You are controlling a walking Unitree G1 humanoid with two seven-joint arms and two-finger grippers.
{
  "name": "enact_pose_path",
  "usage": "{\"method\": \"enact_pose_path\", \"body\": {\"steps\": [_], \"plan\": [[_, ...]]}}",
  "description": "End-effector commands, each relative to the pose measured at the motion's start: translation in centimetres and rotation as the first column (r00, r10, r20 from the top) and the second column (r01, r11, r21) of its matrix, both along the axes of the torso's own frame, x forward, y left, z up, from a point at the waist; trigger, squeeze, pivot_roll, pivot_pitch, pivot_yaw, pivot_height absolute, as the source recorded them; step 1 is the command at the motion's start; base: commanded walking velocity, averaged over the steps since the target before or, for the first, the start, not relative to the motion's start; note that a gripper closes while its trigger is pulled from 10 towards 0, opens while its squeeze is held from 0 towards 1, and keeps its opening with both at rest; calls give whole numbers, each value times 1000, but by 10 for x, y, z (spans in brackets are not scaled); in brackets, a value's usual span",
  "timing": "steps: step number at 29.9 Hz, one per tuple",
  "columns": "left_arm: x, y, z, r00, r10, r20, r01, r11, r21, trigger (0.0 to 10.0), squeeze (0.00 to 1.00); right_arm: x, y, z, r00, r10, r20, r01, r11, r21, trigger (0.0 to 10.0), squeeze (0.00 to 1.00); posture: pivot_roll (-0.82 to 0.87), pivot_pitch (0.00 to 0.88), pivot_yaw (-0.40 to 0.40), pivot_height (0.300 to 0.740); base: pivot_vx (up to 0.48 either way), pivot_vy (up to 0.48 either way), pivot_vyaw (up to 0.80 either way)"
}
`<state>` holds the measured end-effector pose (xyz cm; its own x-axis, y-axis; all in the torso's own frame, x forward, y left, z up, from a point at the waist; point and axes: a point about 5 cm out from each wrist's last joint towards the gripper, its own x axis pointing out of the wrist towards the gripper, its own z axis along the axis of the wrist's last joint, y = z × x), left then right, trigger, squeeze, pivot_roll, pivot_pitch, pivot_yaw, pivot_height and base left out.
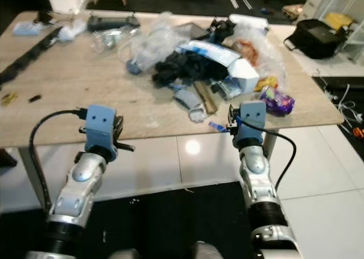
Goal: Picking trash to rubbish bin
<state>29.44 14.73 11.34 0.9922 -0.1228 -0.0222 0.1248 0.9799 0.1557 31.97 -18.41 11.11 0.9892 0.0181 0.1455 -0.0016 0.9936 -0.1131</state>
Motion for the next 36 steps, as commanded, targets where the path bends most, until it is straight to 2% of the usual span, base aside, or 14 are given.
{"method": "enact_pose_path", "body": {"steps": [1, 7, 12, 21, 24, 25, 26, 28, 31, 36], "plan": [[-1, 5, 0, 1000, 15, -4, -14, 1000, 7, 10000, 0, 0, 6, -4, 999, 31, -24, -31, 999, 13, 10000, 0, 35, 27, -75, 740, 337, 0, 0], [-2, 6, 0, 1000, 18, -4, -18, 1000, 7, 10000, 0, 0, 14, -8, 992, 110, -65, -108, 994, 32, 10000, 0, 36, 37, -76, 740, 333, 0, 0], [-2, 6, 0, 1000, 22, -4, -22, 1000, 16, 10000, 0, -5, 29, -13, 971, 221, -94, -218, 975, 37, 10000, 0, 37, 40, -77, 740, 187, 0, 0], [-3, 7, 2, 1000, 10, 20, -11, 1000, 27, 10000, 0, -7, 36, -13, 955, 278, -108, -276, 961, 27, 10000, 0, 37, 44, -77, 740, 0, 0, 0], [-4, 4, 5, 998, -49, 42, 48, 998, 39, 10000, 0, -8, 36, -14, 950, 292, -115, -292, 956, 10, 10000, 12, 38, 46, -77, 740, 0, 0, 0], [-4, 2, 6, 997, -67, 47, 65, 997, 35, 10000, 0, -8, 37, -14, 948, 298, -112, -299, 954, 10, 10000, 698, 38, 47, -77, 740, 0, 0, 0], [-5, 0, 8, 994, -90, 59, 88, 996, 33, 10000, 0, -8, 37, -14, 946, 301, -118, -302, 953, 10, 10000, 1000, 38, 47, -76, 740, 0, 0, 0], [-6, -4, 12, 987, -139, 77, 137, 990, 36, 10000, 0, -8, 37, -15, 941, 309, -135, -311, 950, 10, 10000, 1000, 38, 49, -75, 740, 0, 0, 0], [-7, -6, 15, 982, -166, 88, 164, 986, 37, 10000, 0, -8, 36, -17, 940, 301, -161, -308, 951, -13, 10000, 1000, 39, 49, -75, 740, 0, 0, 0], [-8, -10, 18, 972, -211, 107, 208, 977, 36, 10000, 0, -9, 40, -20, 926, 321, -197, -327, 945, 0, 10000, 1000, 39, 51, -75, 740, 0, 0, 0]]}}
